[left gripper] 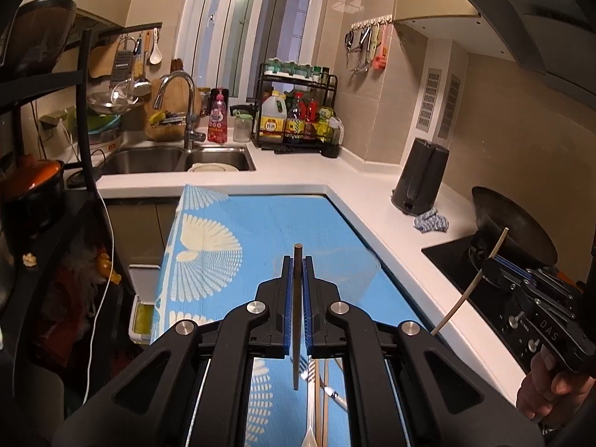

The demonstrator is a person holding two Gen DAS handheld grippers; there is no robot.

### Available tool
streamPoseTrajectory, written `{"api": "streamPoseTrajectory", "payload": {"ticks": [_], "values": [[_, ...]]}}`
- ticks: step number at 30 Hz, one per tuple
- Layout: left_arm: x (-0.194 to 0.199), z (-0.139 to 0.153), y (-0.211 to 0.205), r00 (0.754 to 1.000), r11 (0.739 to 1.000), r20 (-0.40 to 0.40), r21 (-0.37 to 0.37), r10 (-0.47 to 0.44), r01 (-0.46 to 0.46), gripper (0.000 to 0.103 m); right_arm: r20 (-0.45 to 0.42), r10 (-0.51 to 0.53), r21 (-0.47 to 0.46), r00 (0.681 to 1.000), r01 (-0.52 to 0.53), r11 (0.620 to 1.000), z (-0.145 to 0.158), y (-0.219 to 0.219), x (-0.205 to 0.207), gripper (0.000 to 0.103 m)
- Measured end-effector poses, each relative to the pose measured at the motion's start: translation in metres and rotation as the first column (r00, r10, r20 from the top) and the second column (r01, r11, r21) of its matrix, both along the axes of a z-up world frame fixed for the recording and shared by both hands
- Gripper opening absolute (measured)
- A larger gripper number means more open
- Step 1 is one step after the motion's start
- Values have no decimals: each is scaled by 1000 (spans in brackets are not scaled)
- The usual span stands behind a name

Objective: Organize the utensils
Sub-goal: 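Lower the chopsticks into the container and open both tools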

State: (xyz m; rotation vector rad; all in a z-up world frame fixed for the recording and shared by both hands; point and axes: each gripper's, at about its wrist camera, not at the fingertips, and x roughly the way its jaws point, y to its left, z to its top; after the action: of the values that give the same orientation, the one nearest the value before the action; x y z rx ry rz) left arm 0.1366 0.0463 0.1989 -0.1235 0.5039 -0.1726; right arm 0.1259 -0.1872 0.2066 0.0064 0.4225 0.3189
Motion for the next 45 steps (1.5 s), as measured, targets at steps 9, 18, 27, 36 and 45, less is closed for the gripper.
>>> {"api": "streamPoseTrajectory", "payload": {"ticks": [9, 18, 27, 36, 45], "values": [[46, 77, -4, 998, 1000, 60, 5, 0, 0, 5, 115, 7, 9, 993, -8, 1000, 71, 19, 47, 5], [106, 78, -16, 999, 1000, 40, 11, 6, -6, 5, 92, 0, 42, 996, -4, 999, 58, 33, 110, 5], [147, -17, -28, 985, 999, -172, 36, -4, 11, 5, -90, 7, 19, 996, -5, 1000, -31, 38, 142, 6], [137, -24, -23, 974, 1000, -225, 28, 10, -4, 26, -159, -29, -16, 987, 27, 1000, -48, 32, 125, 36], [72, 14, -19, 996, 998, -80, 35, 46, -43, 65, -52, -55, -13, 997, 54, 998, -17, 20, 65, 47]]}}
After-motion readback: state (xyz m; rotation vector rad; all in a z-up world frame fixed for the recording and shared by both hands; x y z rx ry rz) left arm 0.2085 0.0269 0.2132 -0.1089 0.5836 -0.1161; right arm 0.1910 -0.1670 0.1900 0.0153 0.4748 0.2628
